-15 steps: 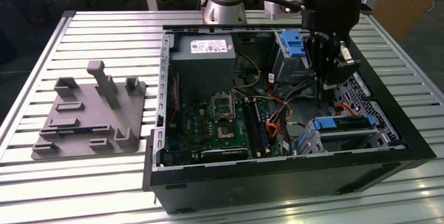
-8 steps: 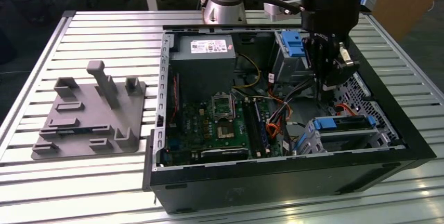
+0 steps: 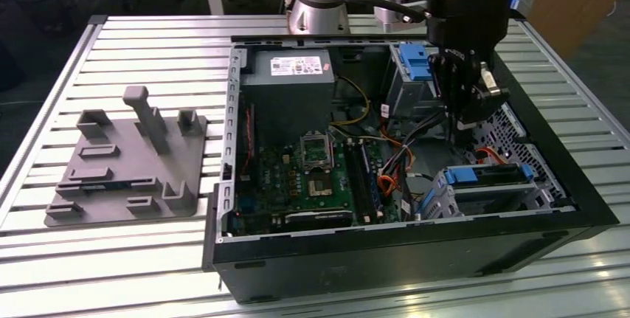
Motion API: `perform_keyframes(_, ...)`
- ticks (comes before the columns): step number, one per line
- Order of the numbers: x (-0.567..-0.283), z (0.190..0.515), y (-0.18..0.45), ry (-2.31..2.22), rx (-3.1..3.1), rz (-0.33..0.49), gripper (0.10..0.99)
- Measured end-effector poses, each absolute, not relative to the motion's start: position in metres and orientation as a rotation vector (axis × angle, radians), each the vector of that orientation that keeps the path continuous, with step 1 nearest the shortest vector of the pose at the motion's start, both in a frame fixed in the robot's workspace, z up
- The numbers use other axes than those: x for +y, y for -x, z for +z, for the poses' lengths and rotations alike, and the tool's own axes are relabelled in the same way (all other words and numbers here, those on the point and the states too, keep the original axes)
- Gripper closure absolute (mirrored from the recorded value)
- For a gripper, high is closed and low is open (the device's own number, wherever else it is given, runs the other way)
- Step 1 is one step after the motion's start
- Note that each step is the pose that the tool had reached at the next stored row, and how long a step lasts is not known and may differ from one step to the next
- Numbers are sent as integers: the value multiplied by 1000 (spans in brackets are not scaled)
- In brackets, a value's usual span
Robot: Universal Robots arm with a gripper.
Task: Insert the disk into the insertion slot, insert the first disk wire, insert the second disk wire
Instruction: 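Insert the second disk wire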
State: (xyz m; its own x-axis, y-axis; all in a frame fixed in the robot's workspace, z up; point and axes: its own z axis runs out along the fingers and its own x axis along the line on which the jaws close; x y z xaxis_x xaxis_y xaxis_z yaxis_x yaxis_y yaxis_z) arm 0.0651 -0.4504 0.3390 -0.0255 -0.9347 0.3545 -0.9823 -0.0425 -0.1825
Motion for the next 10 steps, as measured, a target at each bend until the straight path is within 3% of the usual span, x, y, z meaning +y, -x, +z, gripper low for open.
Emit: perform_keyframes(10,-450,338,-65,-2103,-2085,587,898)
